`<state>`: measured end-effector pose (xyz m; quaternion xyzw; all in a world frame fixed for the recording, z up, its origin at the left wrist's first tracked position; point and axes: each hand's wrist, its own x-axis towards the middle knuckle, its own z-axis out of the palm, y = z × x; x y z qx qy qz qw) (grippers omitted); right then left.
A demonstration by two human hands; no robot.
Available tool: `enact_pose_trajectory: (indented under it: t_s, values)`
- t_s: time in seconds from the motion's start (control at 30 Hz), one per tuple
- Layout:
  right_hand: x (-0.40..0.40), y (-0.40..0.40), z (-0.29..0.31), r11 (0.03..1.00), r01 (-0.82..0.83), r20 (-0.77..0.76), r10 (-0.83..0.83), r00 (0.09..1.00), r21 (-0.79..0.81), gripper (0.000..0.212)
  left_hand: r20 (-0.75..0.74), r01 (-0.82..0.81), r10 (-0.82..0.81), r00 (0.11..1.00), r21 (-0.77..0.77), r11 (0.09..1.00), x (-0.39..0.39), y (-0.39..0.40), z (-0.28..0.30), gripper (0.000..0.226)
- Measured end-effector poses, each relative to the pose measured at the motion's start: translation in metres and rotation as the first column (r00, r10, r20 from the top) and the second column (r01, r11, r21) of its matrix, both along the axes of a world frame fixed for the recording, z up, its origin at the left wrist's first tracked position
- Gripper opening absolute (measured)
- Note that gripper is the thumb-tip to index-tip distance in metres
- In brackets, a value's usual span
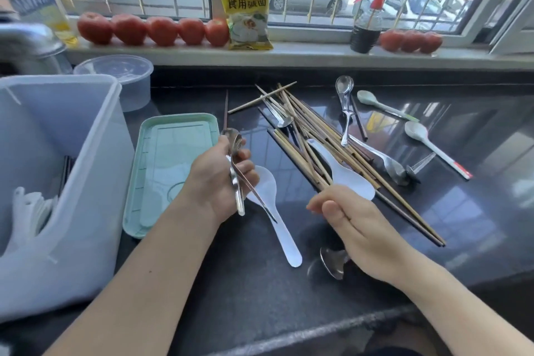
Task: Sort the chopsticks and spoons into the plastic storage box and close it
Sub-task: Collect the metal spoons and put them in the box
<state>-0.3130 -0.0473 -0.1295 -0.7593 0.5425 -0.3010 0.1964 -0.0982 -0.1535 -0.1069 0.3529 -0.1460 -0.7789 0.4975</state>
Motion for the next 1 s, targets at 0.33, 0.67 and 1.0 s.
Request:
enact_pose_trajectory:
  t_s: [0.33, 0.67, 1.0]
  values:
    - [-0.001, 0.006, 0.013, 0.991, -0.056, -0.059, 0.064, 0.996, 0.123, 0.025, 0.052, 0.091, -0.083, 0.995, -0.161, 0.983, -0.002, 0.006, 0.007, 0.026]
    - [0.073, -0.067, 0.06, 0.888, 0.11, 0.456, -0.332, 0.825, 0.447, 0.015, 0.371, 0.172, -0.006, 0.928, -0.416, 0.893, -0.017, 0.019, 0.003, 0.059]
    - [0.074, -0.097, 0.061, 0.939, 0.057, 0.09, -0.093, 0.992, 0.34, 0.032, 0.458, 0.124, 0.089, 0.885, -0.416, 0.901, -0.015, 0.011, 0.0, 0.022]
